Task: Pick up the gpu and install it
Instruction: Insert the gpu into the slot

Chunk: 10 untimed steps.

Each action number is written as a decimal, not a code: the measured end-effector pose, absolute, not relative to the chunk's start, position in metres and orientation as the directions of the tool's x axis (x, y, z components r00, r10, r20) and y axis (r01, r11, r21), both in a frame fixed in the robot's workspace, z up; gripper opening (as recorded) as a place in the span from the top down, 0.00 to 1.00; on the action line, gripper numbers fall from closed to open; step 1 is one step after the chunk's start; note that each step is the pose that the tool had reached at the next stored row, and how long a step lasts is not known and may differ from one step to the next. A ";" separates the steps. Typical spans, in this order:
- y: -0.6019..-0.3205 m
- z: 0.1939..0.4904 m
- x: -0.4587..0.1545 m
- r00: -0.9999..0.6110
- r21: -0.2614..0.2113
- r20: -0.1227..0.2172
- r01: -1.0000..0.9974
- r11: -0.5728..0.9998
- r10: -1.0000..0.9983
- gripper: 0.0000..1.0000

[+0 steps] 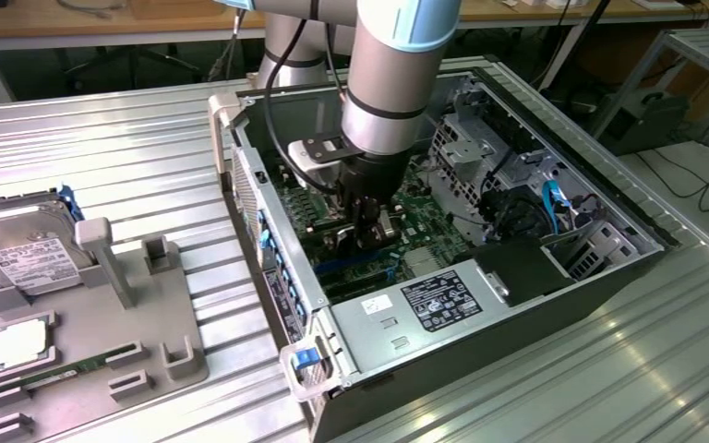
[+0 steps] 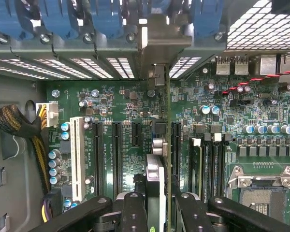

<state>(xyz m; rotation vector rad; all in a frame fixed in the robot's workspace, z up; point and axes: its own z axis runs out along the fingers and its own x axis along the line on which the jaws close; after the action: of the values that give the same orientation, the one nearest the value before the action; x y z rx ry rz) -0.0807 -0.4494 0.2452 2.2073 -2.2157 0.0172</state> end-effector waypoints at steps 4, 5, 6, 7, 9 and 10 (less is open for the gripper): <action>-0.450 0.245 -0.081 -0.004 0.006 0.018 -1.000 0.004 -1.000 0.72; -0.450 0.245 -0.081 -0.004 0.006 0.018 -1.000 0.004 -1.000 0.72; -0.450 0.245 -0.081 -0.004 0.006 0.017 -1.000 0.004 -1.000 0.72; -0.450 0.245 -0.081 -0.004 0.006 0.018 -1.000 0.004 -1.000 0.72; -0.450 0.245 -0.081 -0.004 0.006 0.018 -1.000 0.004 -1.000 0.72; -0.451 0.245 -0.081 -0.004 0.006 0.018 -1.000 0.004 -1.000 0.72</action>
<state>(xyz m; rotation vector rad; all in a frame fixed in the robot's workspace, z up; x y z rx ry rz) -0.0807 -0.4508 0.2450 2.2054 -2.2135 0.0124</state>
